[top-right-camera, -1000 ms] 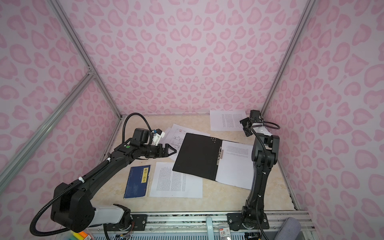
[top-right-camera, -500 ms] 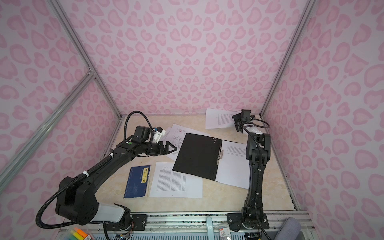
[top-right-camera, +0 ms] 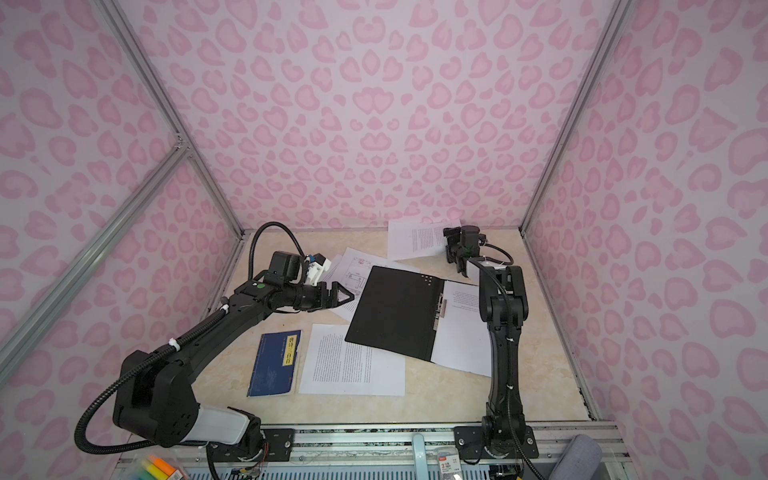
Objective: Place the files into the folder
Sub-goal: 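Pinch the far white sheet's edge with the right gripper, then lift the white sheet toward the folder with the right gripper while left gripper advances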
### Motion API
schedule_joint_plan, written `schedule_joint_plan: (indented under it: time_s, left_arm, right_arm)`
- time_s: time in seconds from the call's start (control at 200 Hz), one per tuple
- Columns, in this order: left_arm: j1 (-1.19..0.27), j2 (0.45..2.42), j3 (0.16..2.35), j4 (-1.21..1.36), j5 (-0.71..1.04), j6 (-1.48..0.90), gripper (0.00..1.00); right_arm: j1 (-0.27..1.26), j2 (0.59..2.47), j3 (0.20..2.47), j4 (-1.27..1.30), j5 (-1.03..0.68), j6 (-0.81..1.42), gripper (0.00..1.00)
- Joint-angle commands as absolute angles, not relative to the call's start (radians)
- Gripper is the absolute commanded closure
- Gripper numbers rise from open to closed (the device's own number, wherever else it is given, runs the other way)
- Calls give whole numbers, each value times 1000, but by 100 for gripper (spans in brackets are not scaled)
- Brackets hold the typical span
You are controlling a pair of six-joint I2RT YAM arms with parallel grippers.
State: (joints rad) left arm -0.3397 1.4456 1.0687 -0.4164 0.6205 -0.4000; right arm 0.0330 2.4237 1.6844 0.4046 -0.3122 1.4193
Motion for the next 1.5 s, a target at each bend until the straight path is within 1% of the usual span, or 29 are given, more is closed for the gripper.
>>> schedule_joint_plan:
  time_s: [0.0, 0.08, 0.13, 0.25, 0.415, 0.62, 0.695, 0.795, 0.865, 0.89, 0.95, 1.01, 1.07, 1.125, 1.185, 1.28, 1.32, 1.415, 1.495]
  left_arm:
    - [-337, 1451, 1062, -384, 635, -406, 2]
    - [-337, 1449, 1059, -380, 636, -412, 2]
    - [-336, 1448, 1057, -376, 638, -416, 2]
    - [-335, 1445, 1053, -376, 640, -416, 2]
    - [-332, 1445, 1043, -371, 637, -423, 2]
    - [-331, 1436, 1035, -369, 637, -427, 2]
    - [-330, 1434, 1030, -369, 635, -428, 2]
    - [-329, 1430, 1021, -365, 636, -433, 2]
    - [-328, 1424, 1014, -363, 636, -434, 2]
    - [-329, 1421, 1012, -362, 637, -434, 2]
    - [-327, 1416, 1011, -361, 636, -435, 2]
    - [-325, 1417, 1013, -360, 635, -437, 2]
    - [-324, 1422, 1022, -360, 635, -443, 2]
    - [-322, 1425, 1034, -356, 635, -452, 2]
    - [-316, 1429, 1045, -344, 639, -468, 2]
    - [-303, 1435, 1075, -331, 635, -490, 2]
    - [-297, 1439, 1090, -327, 630, -500, 2]
    - [-285, 1454, 1121, -318, 616, -516, 2]
    - [-267, 1470, 1147, -302, 616, -537, 2]
  right_arm:
    - [56, 2416, 1638, 576, -290, 1473, 16]
    - [70, 2418, 1604, 725, -267, 1503, 16]
    - [75, 2431, 1619, 756, -264, 1506, 16]
    - [81, 2467, 1693, 730, -297, 1507, 16]
    - [113, 2419, 1649, 652, -250, 1494, 18]
    - [139, 2358, 1560, 564, -176, 1538, 31]
    - [147, 2341, 1528, 555, -148, 1553, 38]
    - [150, 2343, 1515, 577, -141, 1572, 54]
    - [150, 2347, 1519, 584, -151, 1571, 70]
    - [149, 2346, 1516, 584, -154, 1568, 78]
    - [149, 2332, 1516, 567, -161, 1555, 92]
    - [149, 2319, 1521, 540, -179, 1540, 100]
    - [146, 2303, 1535, 502, -226, 1512, 100]
    - [141, 2294, 1569, 437, -291, 1461, 100]
    - [140, 2263, 1645, 296, -398, 1359, 100]
    - [143, 2249, 1812, 24, -556, 1140, 100]
    - [149, 2249, 1909, -135, -622, 1023, 100]
    - [165, 2251, 2084, -426, -730, 810, 100]
    - [186, 2246, 2182, -597, -809, 672, 100]
